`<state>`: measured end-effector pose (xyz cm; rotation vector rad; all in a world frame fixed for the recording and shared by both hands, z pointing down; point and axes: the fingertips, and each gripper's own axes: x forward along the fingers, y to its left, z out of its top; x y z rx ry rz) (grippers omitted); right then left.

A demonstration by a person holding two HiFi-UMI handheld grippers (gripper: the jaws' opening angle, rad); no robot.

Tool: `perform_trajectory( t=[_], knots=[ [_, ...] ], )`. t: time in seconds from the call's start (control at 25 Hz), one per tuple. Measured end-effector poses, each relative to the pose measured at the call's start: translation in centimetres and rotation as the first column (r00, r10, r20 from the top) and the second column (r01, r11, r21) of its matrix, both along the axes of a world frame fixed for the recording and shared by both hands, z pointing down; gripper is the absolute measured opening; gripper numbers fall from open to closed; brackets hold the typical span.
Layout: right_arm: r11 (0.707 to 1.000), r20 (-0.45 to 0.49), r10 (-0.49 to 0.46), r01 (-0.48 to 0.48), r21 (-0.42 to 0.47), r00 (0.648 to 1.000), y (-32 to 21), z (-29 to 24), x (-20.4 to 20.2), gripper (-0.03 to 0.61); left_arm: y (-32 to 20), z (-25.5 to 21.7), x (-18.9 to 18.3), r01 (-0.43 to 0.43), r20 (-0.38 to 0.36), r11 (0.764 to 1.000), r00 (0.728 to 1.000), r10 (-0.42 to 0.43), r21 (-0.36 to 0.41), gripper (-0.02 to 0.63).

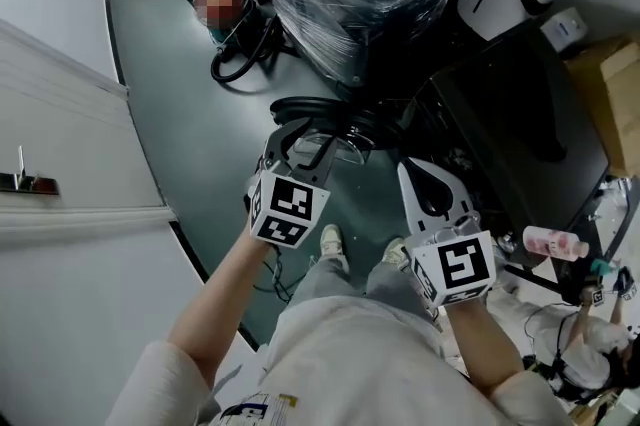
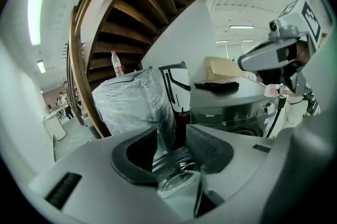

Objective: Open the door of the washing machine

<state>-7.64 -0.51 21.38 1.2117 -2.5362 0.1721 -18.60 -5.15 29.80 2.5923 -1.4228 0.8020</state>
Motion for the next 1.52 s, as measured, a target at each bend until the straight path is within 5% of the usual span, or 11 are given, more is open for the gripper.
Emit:
perform_trajectory(
  t=[0.56, 0.84, 1.16, 1.52],
  knots=[
    [0.983, 0.07, -0.066, 0.053, 0.178, 0.995, 2.0, -10.8, 0.7, 0.026, 4.6, -15.9, -1.9, 0.089, -0.112, 0.957, 0.992, -0.06, 0.276, 0.08],
    [0.964, 0.083, -0.101, 0.077, 0.256, 0.991, 3.6, -14.1, 0.5, 0.026, 7.3, -19.7, -3.8, 0.135, -0.1, 0.932, 0.989, -0.108, 0.335, 0.055],
    [0.947, 0.088, -0.165, 0.133, 0.291, 0.982, 6.0, -15.7, 1.0, 0.026, 10.1, -22.4, -4.7, 0.259, -0.194, 0.882, 0.961, -0.195, 0.393, 0.034],
    [0.937, 0.065, -0.194, 0.165, 0.307, 0.979, 7.0, -15.5, 1.1, 0.026, 11.5, -22.0, -3.4, 0.19, -0.147, 0.902, 0.979, -0.142, 0.387, 0.021]
  ],
)
